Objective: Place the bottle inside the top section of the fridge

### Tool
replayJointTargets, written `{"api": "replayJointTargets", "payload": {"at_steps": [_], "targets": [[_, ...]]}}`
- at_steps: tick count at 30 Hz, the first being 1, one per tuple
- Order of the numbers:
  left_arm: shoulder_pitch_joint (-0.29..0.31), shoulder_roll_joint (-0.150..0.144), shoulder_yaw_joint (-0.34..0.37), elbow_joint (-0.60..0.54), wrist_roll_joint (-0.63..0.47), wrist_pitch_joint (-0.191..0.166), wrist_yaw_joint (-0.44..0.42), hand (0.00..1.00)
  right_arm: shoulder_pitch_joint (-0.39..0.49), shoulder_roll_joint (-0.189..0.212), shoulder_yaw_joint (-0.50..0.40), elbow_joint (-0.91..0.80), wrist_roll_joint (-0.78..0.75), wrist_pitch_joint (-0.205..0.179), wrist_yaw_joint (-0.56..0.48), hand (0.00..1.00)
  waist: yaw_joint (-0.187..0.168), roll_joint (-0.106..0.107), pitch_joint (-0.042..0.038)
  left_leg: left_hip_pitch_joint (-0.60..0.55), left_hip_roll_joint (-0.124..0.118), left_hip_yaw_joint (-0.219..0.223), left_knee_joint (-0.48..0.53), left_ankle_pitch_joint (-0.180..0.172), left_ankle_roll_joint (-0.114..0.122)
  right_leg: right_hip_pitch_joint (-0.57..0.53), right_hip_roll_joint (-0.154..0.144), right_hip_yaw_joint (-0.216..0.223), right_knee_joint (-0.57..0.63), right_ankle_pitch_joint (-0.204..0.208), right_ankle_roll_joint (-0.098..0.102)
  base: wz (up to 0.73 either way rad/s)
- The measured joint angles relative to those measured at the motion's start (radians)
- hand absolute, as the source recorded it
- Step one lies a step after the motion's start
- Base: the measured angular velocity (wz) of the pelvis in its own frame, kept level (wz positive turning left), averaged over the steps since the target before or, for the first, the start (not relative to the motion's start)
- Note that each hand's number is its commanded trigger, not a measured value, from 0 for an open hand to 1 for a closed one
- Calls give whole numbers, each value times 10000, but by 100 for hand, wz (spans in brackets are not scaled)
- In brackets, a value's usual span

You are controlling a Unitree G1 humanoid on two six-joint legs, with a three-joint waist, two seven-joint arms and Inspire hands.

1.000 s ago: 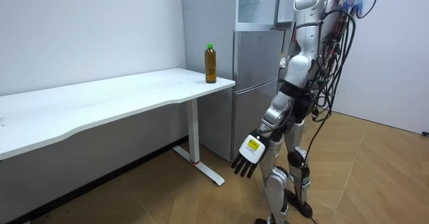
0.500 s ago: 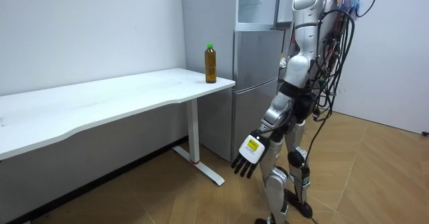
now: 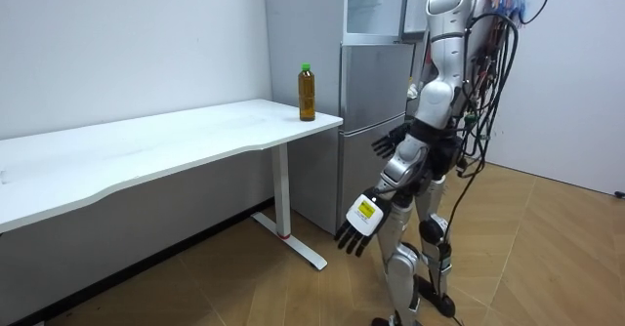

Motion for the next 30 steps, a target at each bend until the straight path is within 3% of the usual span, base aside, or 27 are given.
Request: {"api": "replayJointTargets", "payload": {"at_steps": [5,10,17,24,30], "targets": [[82,118,8,-19,215,21,-28,0,-35,-299,100,-1610,3,-29,414,0,201,-88,-37,-164,1,-38,65,-90,90,-56,-4,-72,10,3,13,5],[139,284,8,-200,298,58,-304,0,-56,-308,115,-3093,35,-5,677,0,318,-209,-66,-291,12,-37,188,-90,91,-200,-9,-14,145,28,14,0],[15,328,-126,-286,271,154,-547,0,-274,-316,138,-4900,106,100,719,0,328,-185,-50,-186,23,-16,148,-95,101,-195,-7,36,212,35,3,0],[229,460,-169,-432,339,250,-659,0,-612,-359,112,-5980,441,111,852,0,432,-235,-90,-121,31,-21,63,-96,106,-64,1,1,215,73,-8,0],[275,491,-184,-447,393,317,-659,0,-1329,-418,107,-6538,448,177,871,0,746,-344,-112,-275,31,-28,67,-94,107,-207,1,-16,208,79,-10,0]]}}
